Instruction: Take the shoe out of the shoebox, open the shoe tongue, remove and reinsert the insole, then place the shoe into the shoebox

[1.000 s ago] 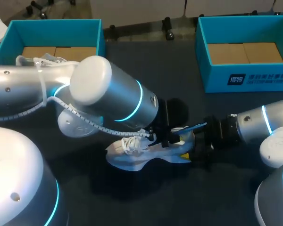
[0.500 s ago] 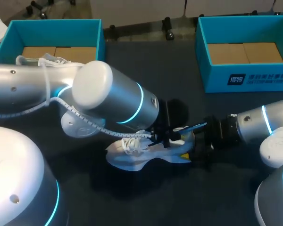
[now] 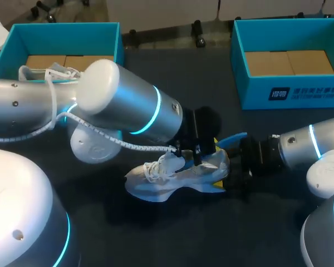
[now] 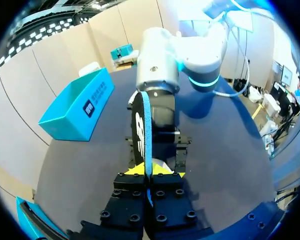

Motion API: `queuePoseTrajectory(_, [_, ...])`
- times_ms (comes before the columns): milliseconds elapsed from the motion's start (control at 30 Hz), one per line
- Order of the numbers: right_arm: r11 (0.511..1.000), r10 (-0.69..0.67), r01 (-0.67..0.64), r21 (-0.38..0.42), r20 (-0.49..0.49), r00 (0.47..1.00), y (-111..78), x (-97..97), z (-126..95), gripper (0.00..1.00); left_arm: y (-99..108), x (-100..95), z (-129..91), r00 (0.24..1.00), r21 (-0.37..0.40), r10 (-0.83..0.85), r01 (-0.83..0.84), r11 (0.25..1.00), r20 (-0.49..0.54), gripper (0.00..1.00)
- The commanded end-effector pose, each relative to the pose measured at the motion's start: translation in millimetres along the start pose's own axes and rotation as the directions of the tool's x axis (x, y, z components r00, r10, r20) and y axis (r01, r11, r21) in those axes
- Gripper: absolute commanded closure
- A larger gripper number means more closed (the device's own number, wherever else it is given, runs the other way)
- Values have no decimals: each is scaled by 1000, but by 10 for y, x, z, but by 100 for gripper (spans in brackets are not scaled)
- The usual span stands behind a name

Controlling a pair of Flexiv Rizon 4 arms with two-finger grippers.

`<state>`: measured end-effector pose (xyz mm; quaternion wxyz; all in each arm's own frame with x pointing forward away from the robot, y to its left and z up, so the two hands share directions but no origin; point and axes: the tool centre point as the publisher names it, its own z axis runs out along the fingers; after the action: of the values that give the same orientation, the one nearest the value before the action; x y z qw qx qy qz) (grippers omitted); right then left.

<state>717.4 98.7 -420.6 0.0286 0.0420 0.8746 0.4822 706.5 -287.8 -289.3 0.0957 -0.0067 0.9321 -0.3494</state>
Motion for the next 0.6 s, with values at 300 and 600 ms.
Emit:
queuePoseTrajectory(300, [1000, 1, -1, 6, 1, 1000, -15, 7, 59, 100, -289, -77, -372, 997, 107, -2, 10, 994, -72, 100])
queuePoseTrajectory(600, [1000, 1, -1, 6, 1, 1000, -15, 7, 59, 100, -635, -144, -575, 985, 142, 44, -20, 990, -165, 100])
